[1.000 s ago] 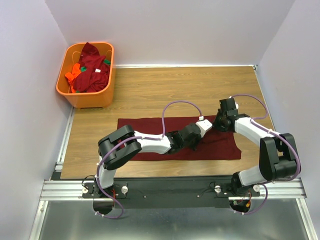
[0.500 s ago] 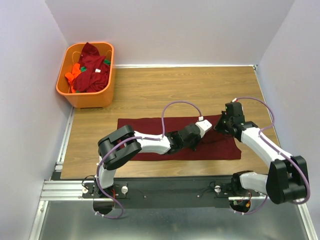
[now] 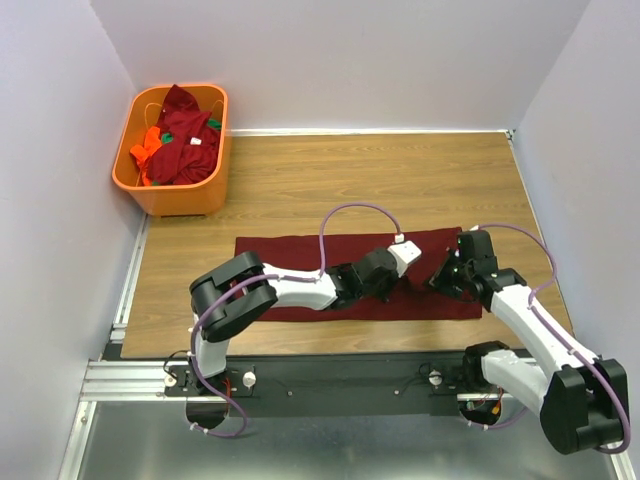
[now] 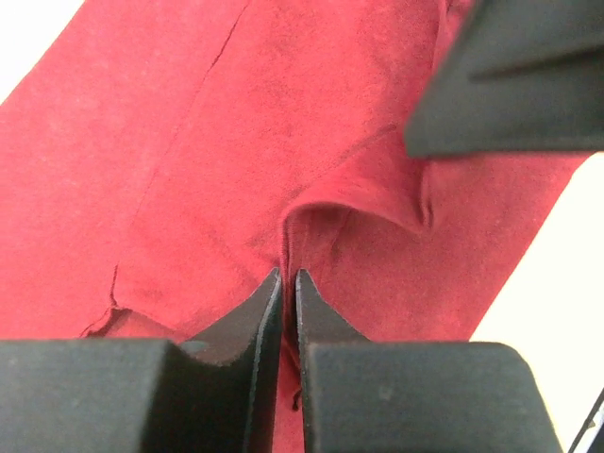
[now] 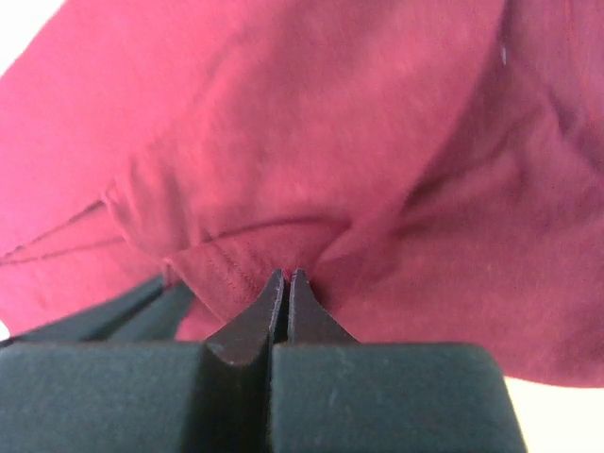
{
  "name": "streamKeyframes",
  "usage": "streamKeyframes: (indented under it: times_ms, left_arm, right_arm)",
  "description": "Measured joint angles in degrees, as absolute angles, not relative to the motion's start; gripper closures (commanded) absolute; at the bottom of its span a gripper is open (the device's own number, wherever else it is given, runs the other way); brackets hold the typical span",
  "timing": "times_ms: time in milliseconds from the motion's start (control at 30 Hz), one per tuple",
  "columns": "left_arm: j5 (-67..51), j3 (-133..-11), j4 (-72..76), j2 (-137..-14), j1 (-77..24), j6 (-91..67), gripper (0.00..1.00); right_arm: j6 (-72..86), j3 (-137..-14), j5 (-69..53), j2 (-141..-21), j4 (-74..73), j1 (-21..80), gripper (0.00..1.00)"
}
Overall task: Fold and stack the t-shirts
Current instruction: Fold the tshirt
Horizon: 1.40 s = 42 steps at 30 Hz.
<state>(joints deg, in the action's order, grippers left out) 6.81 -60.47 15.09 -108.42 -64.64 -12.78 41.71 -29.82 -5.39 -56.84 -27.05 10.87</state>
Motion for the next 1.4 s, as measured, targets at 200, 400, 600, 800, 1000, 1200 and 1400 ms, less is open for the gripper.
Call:
streamKeyframes:
  times_ms: [200, 400, 600, 800, 1000, 1200, 1400]
  left_arm:
    - [6.13, -58.08, 15.62, -105.89, -64.62, -11.73, 0.73]
    - [3.11, -55.09, 17.56, -103.5, -64.62, -10.68, 0.61]
    - [-0.71, -53.41, 19.42, -101.67, -64.64, -10.26, 0.6]
    - [-4.91, -52.47, 21.8, -99.2, -64.58, -10.09, 0.6]
    - [-6.28, -55.75, 21.82, -101.38, -64.05, -11.31, 0.66]
    - [-6.44, -59.72, 21.19, -107.55, -63.86, -13.89, 0.69]
    - [-6.57, -60.05, 19.18, -112.51, -63.86, -16.12, 0.7]
  right_arm:
    - [44.45, -28.21, -6.72, -52.23, -31.46, 10.85, 0.95]
    - [46.22, -28.6, -6.11, -47.86, -36.82, 10.87, 0.71]
    - [46.63, -31.81, -3.73, -47.22, -41.25, 10.87, 0.53]
    - [46.5, -34.33, -2.61, -47.35, -42.22, 10.85, 0.52]
    - [46.74, -34.33, -2.63, -50.83, -40.03, 10.85, 0.52]
    - [47.99, -33.56, -0.45, -56.31, -35.86, 10.87, 0.5]
    - [49.34, -32.6, 5.56, -59.59, -34.41, 10.85, 0.45]
